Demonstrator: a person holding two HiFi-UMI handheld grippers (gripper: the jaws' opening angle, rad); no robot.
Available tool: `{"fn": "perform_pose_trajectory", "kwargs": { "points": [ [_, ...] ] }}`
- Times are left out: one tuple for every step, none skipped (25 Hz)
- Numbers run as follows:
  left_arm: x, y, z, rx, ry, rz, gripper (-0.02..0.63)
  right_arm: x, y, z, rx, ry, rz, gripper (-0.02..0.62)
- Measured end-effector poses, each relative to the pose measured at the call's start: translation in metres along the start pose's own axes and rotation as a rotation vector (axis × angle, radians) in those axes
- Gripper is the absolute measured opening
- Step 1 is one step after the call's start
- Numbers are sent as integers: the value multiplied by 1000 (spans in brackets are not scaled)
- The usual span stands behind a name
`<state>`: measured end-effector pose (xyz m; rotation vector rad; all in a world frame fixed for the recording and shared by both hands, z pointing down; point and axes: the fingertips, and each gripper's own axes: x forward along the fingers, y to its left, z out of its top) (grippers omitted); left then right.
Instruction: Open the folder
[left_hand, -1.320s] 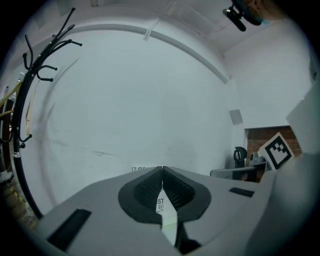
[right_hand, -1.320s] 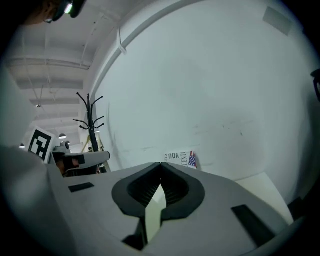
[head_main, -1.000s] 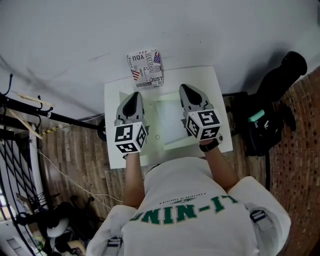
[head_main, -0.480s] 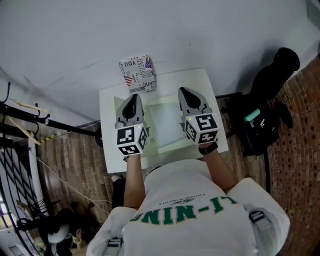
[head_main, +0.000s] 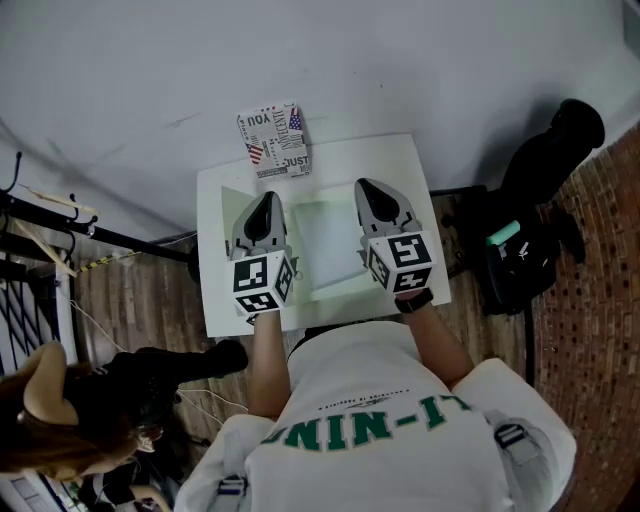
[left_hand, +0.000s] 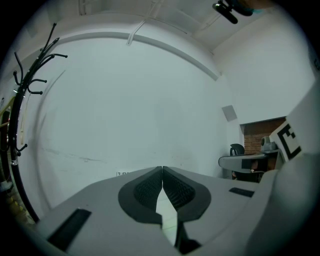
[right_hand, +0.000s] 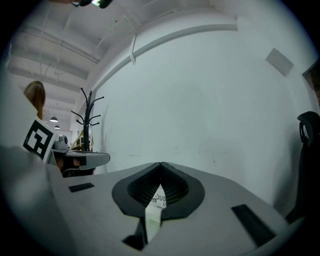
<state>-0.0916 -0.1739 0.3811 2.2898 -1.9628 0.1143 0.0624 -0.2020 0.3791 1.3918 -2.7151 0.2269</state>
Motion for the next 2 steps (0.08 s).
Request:
{"fn": "perform_pose_trajectory", "kwargs": {
  "points": [
    [0, -2, -2, 0, 1, 2, 15, -1, -1, -2, -4, 1, 2, 15],
    [-1, -3, -4, 0, 2, 4, 15, -3, -1, -3, -8, 3, 5, 15]
  ]
}}
